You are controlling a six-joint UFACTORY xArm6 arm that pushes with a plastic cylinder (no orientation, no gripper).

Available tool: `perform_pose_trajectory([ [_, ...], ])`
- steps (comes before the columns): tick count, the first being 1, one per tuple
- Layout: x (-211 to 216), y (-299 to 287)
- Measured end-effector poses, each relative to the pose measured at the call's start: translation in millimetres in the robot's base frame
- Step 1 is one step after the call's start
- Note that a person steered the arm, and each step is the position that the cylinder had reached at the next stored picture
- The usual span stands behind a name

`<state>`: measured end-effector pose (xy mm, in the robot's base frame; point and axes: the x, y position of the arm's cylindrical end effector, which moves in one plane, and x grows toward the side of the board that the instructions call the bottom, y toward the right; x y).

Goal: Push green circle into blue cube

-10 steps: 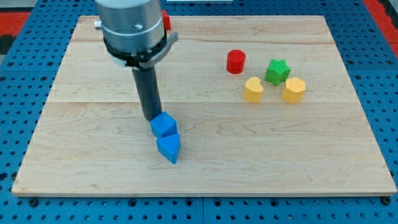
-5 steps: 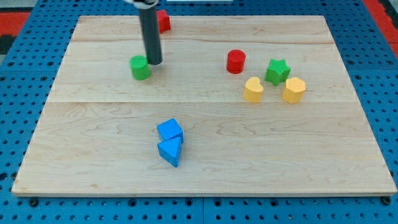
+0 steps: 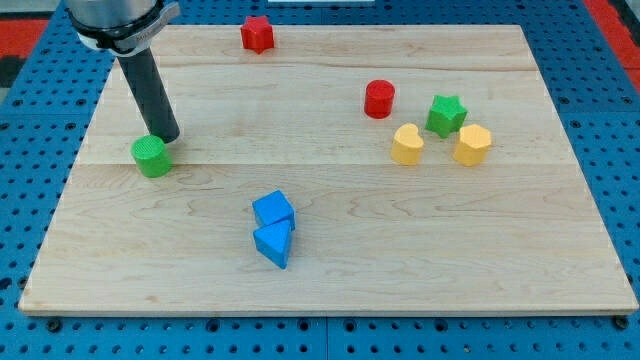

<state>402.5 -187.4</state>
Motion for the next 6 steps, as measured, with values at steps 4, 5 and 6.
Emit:
perform_pose_trajectory([
  [4, 51, 73],
  [5, 55, 92],
  [6, 73, 99],
])
